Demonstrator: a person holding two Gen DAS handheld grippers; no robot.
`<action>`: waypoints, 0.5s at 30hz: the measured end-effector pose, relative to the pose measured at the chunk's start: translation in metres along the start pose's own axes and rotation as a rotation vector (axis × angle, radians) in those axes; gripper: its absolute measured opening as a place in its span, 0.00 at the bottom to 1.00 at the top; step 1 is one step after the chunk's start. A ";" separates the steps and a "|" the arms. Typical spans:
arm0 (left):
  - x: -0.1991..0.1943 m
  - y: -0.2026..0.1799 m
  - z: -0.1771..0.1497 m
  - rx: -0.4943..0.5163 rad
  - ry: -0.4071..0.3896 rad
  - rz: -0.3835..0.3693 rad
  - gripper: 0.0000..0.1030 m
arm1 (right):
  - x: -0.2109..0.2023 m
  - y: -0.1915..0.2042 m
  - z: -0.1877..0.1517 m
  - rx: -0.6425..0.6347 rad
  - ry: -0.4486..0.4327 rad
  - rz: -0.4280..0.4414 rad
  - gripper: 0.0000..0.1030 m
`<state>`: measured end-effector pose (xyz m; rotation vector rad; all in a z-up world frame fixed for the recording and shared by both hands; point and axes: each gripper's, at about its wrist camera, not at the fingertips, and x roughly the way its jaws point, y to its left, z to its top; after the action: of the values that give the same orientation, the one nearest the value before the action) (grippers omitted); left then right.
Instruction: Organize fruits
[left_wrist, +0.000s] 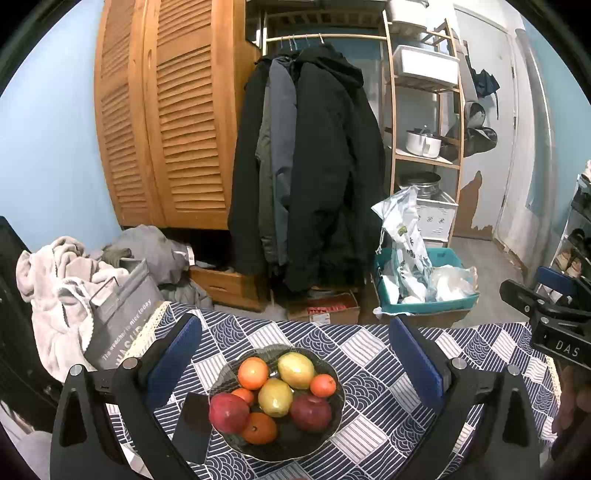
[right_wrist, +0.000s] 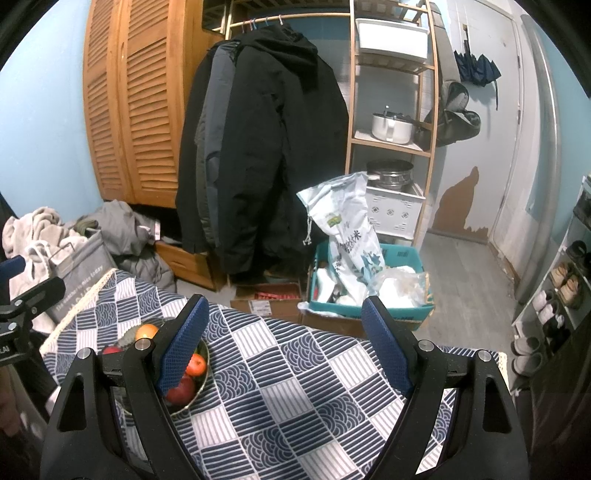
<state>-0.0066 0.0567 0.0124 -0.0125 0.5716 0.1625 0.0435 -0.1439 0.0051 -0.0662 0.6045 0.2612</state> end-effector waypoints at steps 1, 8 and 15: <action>0.000 0.000 0.000 0.000 0.001 -0.001 0.99 | 0.000 0.000 0.001 0.000 0.000 0.001 0.81; -0.001 0.000 0.002 -0.004 0.003 -0.008 0.99 | 0.000 0.000 0.001 -0.002 0.000 0.000 0.81; -0.001 0.000 0.001 -0.005 0.003 -0.007 0.99 | -0.001 0.000 0.000 -0.001 -0.002 0.000 0.81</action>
<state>-0.0064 0.0564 0.0139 -0.0200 0.5738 0.1574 0.0431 -0.1440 0.0058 -0.0672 0.6026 0.2619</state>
